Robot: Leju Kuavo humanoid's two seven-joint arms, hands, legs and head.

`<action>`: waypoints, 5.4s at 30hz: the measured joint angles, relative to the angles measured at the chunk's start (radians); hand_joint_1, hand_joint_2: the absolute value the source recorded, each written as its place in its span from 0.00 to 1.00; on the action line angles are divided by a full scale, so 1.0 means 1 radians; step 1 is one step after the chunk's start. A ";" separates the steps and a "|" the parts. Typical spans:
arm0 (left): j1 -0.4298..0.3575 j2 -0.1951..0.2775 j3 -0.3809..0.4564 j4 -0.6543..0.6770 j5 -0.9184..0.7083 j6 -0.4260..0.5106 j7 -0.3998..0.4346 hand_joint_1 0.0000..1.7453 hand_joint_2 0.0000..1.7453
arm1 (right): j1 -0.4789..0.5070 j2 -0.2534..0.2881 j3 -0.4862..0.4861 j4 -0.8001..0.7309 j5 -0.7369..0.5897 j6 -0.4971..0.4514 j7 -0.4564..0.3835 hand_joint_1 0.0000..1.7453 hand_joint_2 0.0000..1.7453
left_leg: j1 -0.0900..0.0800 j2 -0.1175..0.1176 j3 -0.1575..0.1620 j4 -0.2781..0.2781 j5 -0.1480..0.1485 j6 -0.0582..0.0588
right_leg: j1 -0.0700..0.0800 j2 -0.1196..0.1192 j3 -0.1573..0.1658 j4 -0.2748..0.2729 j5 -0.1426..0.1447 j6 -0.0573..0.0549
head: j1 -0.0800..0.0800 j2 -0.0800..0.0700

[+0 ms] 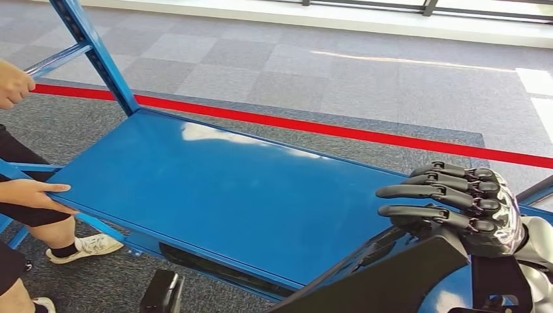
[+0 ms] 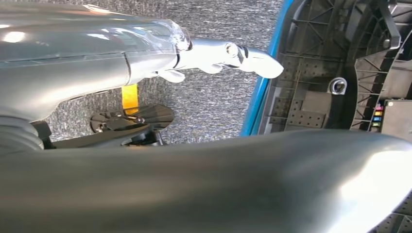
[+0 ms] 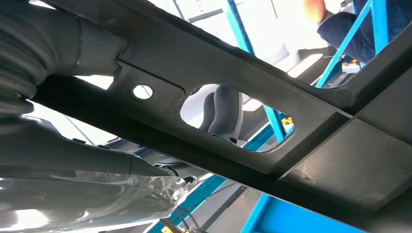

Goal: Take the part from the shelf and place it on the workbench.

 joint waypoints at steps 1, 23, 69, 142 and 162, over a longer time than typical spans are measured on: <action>0.000 0.000 0.000 0.000 -0.001 0.000 0.000 0.00 0.00 | 0.000 0.000 0.000 0.000 -0.003 0.003 0.000 1.00 1.00 | 0.000 0.000 0.000 0.000 0.000 0.000 | 0.000 0.000 0.000 0.000 0.000 0.000 | 0.000 0.000; -0.003 0.000 0.000 0.000 -0.006 -0.001 0.001 0.00 0.00 | 0.005 0.001 0.000 -0.002 -0.039 0.045 0.001 1.00 1.00 | -0.001 0.000 -0.001 0.000 0.000 0.000 | -0.001 -0.001 0.000 0.000 0.000 0.000 | 0.000 0.000; 0.005 -0.010 0.005 0.000 -0.008 -0.008 0.009 0.00 0.00 | 0.019 0.012 -0.017 -0.024 -0.031 0.053 -0.001 1.00 1.00 | 0.053 -0.006 0.032 0.024 -0.050 -0.050 | -0.042 -0.001 0.000 0.009 -0.003 0.038 | -0.005 0.000; -0.007 0.000 0.010 0.000 -0.010 -0.018 0.008 0.00 0.00 | -0.019 -0.002 0.001 -0.006 -0.026 0.063 0.004 1.00 1.00 | -0.052 0.001 0.052 0.028 -0.042 0.076 | 0.051 -0.012 0.016 0.011 -0.012 -0.060 | -0.007 0.000; -0.004 -0.003 0.013 0.000 -0.012 -0.018 0.007 0.00 0.00 | -0.012 -0.011 0.005 -0.006 -0.024 0.054 0.006 1.00 1.00 | -0.027 0.010 -0.033 0.044 -0.003 0.030 | 0.010 -0.006 -0.004 0.050 -0.027 -0.019 | -0.006 0.000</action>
